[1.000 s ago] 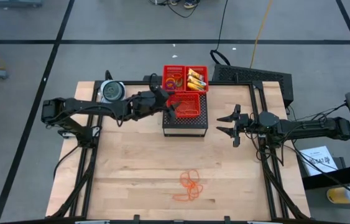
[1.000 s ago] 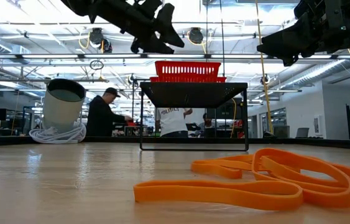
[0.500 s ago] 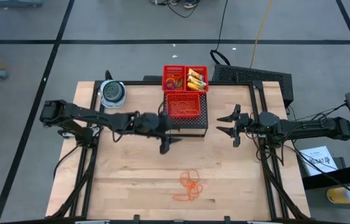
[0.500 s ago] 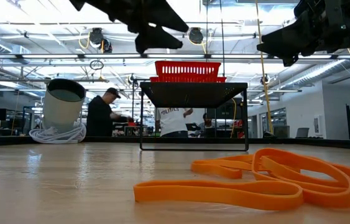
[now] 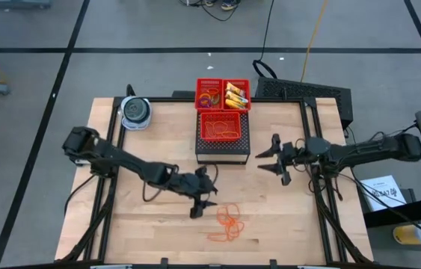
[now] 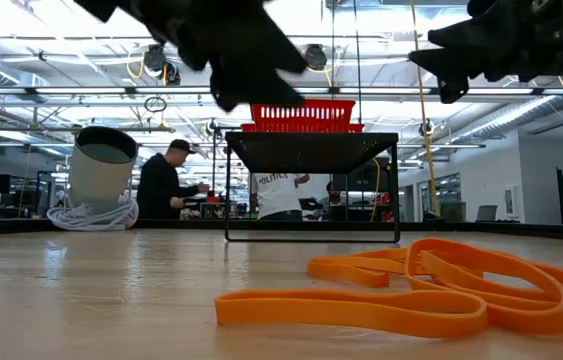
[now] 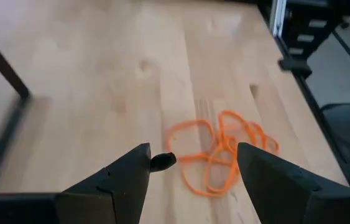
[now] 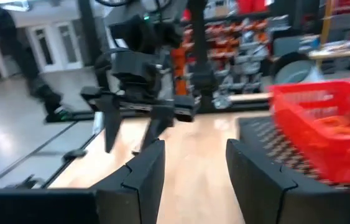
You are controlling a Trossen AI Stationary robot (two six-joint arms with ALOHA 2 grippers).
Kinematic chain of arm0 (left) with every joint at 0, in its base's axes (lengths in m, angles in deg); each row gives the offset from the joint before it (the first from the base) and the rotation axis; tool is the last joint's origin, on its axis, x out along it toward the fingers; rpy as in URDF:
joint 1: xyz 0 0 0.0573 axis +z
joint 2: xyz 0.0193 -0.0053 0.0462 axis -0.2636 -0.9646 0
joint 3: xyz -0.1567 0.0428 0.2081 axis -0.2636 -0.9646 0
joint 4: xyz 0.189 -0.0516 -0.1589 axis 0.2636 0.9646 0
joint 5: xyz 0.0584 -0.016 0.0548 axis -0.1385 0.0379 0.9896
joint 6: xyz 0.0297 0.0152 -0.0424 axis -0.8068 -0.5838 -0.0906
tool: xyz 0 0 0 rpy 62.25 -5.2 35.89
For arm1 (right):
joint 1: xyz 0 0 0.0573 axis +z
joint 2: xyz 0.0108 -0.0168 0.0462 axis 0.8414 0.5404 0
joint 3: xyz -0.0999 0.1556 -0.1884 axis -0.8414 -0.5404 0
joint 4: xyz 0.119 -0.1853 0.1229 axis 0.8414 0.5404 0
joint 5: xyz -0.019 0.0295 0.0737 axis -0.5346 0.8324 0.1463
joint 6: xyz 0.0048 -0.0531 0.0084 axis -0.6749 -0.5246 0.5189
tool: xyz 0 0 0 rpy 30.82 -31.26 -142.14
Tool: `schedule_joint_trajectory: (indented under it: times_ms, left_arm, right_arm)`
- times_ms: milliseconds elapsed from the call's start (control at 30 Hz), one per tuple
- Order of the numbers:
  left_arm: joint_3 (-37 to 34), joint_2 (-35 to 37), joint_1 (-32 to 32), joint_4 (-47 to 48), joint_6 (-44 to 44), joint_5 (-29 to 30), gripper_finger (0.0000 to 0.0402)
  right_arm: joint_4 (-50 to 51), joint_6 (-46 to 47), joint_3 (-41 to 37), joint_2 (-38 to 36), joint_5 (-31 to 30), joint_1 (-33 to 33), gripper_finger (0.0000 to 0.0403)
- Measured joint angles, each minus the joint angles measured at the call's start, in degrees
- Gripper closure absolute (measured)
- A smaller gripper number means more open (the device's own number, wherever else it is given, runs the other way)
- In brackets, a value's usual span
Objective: Pick & Place Office Desk Supplies
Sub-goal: Put the orange rubber band in the bottom red bin on the shelf
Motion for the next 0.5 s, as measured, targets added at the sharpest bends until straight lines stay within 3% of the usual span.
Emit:
schedule_joint_trajectory:
  times_ms: [267, 500]
  left_arm:
    - [0.00, -8.40, -0.75, -6.87, 4.14, 0.04, 0.0152]
    - [0.00, -10.70, 0.63, -9.51, 4.43, 0.09, 0.0153]
  right_arm:
    - [-11.32, 2.24, 0.00, 17.18, -0.46, 12.27, 0.0243]
    - [-12.78, 4.72, 5.24, 31.77, -9.53, 23.02, 0.0243]
